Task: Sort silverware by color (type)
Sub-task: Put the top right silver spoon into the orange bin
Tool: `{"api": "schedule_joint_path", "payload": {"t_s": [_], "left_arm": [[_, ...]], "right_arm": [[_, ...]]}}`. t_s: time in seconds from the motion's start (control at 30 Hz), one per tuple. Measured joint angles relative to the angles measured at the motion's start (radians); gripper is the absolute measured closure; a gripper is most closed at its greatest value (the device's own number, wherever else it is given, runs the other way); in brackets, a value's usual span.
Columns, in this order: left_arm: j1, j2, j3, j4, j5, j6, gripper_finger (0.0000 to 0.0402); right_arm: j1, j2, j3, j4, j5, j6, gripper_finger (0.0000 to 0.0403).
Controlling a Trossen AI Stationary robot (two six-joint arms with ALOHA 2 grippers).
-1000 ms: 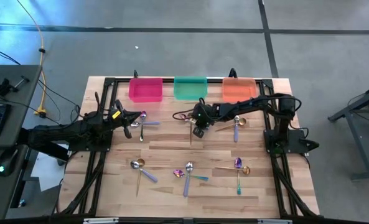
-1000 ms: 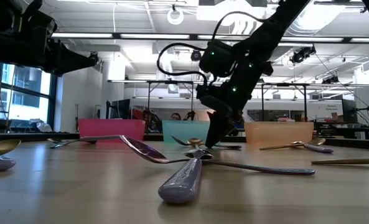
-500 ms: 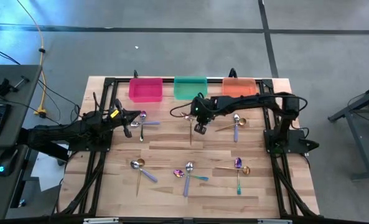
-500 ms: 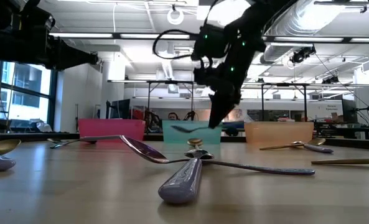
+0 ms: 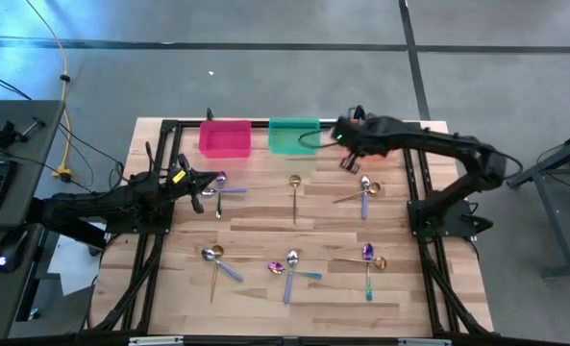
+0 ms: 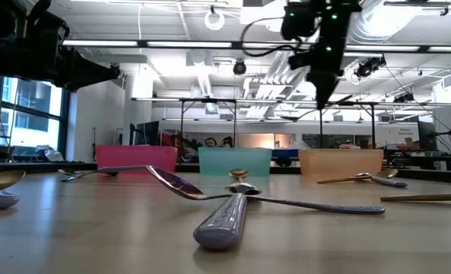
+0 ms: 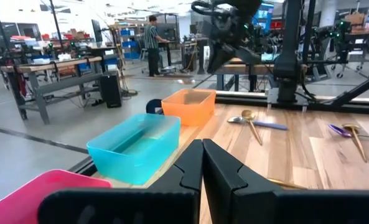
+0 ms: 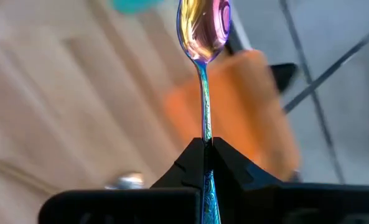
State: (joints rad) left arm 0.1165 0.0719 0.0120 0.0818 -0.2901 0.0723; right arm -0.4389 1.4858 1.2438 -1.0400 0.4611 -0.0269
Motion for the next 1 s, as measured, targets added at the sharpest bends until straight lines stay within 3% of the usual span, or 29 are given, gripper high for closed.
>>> {"api": "schedule_joint_path", "payload": {"t_s": [0.27, 0.43, 0.7, 1.0], "left_arm": [[0.0, 0.0, 0.0, 0.027, -0.001, 0.027, 0.0401], [0.0, 0.0, 0.0, 0.037, -0.001, 0.028, 0.0401], [0.001, 0.0, 0.0, 0.067, -0.003, 0.032, 0.0401], [0.001, 0.0, 0.001, 0.107, -0.002, 0.096, 0.0401]], "right_arm": [[-0.32, -0.06, -0.224, 0.256, -0.044, -0.328, 0.0403], [-0.461, -0.059, -0.326, 0.406, -0.165, -0.395, 0.0403], [-0.513, -0.058, -0.439, 0.585, -0.25, -0.531, 0.0403], [-0.517, -0.05, -0.459, 0.64, -0.289, -0.596, 0.0403]]}}
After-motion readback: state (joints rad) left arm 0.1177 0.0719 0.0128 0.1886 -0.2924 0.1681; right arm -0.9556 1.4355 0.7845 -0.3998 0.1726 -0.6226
